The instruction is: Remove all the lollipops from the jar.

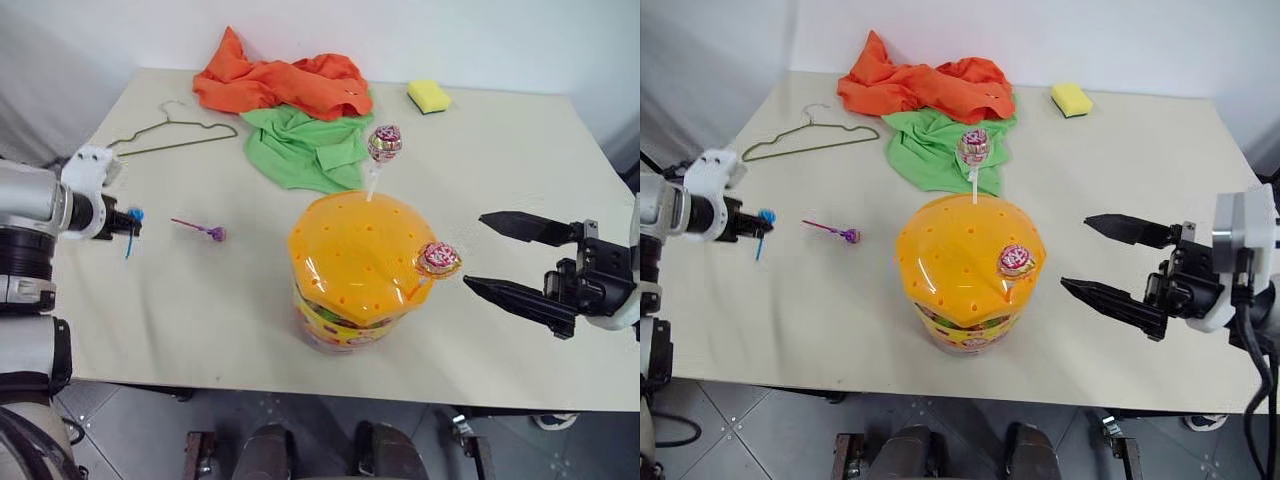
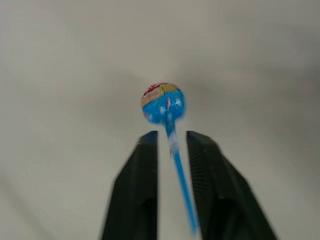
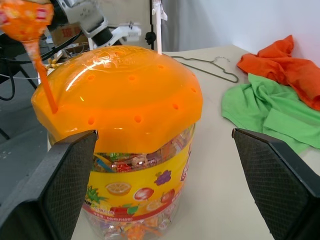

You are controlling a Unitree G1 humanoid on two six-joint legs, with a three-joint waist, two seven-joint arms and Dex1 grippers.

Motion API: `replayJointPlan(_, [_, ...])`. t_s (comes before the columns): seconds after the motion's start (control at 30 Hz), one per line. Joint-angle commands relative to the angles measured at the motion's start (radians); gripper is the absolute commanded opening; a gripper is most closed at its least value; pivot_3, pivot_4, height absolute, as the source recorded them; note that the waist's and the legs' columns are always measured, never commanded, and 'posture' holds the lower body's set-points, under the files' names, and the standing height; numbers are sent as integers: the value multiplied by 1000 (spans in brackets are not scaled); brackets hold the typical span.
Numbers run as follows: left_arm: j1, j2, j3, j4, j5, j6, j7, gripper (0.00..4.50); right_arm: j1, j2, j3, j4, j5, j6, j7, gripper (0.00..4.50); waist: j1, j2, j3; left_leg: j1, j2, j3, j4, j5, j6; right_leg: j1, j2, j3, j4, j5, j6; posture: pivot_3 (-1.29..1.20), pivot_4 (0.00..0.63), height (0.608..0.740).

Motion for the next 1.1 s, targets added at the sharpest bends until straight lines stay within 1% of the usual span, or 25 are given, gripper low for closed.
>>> replayJointPlan(0.03, [-8, 36, 12, -26, 16, 16, 7, 1898, -20, -15, -7, 9, -8, -9, 18, 4500, 0, 0, 0, 0, 0, 0, 0, 0, 0, 0, 0, 0, 0, 0, 0, 0, 150, 740])
replayJointPlan(0.23, [-18, 71, 2, -122, -13, 9, -50, 3669, -33, -14, -5, 22, -23, -4, 32, 4500, -2, 0, 0, 0, 0, 1, 0, 0, 0, 0, 0, 0, 0, 0, 0, 0, 150, 740])
replayJointPlan(0.3, [-40, 75, 12, -185, -36, -41, -99, 4267, -28, -14, -11, 22, -26, -4, 36, 4500, -2, 0, 0, 0, 0, 1, 0, 0, 0, 0, 0, 0, 0, 0, 0, 0, 150, 740])
replayJointPlan(0.33, [-44, 77, 16, -203, -43, -56, -114, 4456, -26, -13, -12, 20, -27, -3, 37, 4500, 0, 0, 0, 0, 0, 1, 0, 0, 0, 0, 0, 0, 0, 0, 0, 0, 150, 740])
replayJointPlan(0.4, [-45, 64, 40, -299, -99, -94, -181, 4456, -17, -12, -21, 13, -21, 2, 38, 4500, 0, 0, 0, 0, 0, 1, 0, 0, 0, 0, 0, 0, 0, 0, 0, 0, 150, 740])
replayJointPlan(0.43, [-22, 38, 81, -377, -151, -167, -227, 4456, -3, -10, -31, -1, -11, 7, 39, 4500, 1, 0, 0, 0, 0, 0, 0, 0, 0, 0, 0, 0, 0, 0, 0, 0, 150, 740])
replayJointPlan(0.47, [-3, 25, 97, -441, -198, -200, -278, 4456, 9, -7, -40, -13, -6, 9, 36, 4500, 2, 0, 0, 0, 0, 0, 0, 0, 0, 0, 0, 0, 0, 0, 0, 0, 150, 740])
replayJointPlan(0.5, [23, 3, 119, -491, -241, -274, -331, 4456, 18, -1, -52, -25, 2, 10, 25, 4500, 3, 0, 0, -1, 0, 0, 1, 0, 0, 0, 0, 0, 0, 0, 0, 0, 150, 740])
replayJointPlan(0.57, [60, -43, 160, -535, -309, -392, -411, 4456, 31, 6, -72, -44, 16, 8, 9, 4500, 0, 0, 0, -1, 0, -1, 1, 0, 0, 0, -1, 0, 0, 0, 0, 0, 150, 740])
replayJointPlan(0.63, [62, -118, 205, -531, -380, -509, -488, 4456, 49, 7, -95, -61, 29, 13, 1, 4500, -1, 0, 0, -1, 0, 0, 1, 0, 0, 0, -1, 0, 0, 0, 0, 0, 150, 740])
replayJointPlan(0.73, [18, -260, 226, -472, -474, -678, -627, 4456, 95, 8, -161, -101, 58, 25, -19, 4500, -1, 0, 0, -1, 1, 0, 3, 0, 0, 0, 0, 0, 1, 0, 0, 0, 150, 740])
replayJointPlan(0.87, [-74, -406, 182, -325, -485, -808, -741, 4456, 167, 22, -256, -162, 103, 36, -58, 4500, 6, 0, 0, -1, 0, 0, 4, 0, 0, 1, 0, -1, 1, 0, 0, 0, 150, 740])
replayJointPlan(1.03, [-179, -521, 131, -141, -447, -911, -862, 4456, 268, 54, -357, -238, 135, 35, -121, 4500, 5, 0, 0, -2, 0, 0, 6, -1, 1, 1, 0, -1, 1, 0, 0, 0, 150, 740])
replayJointPlan(1.1, [-225, -568, 109, -69, -442, -946, -906, 4456, 331, 89, -406, -289, 152, 27, -157, 4500, 3, 0, 0, -2, 0, 0, 6, -1, 2, 1, 0, 0, 1, 0, 0, 0, 150, 740])
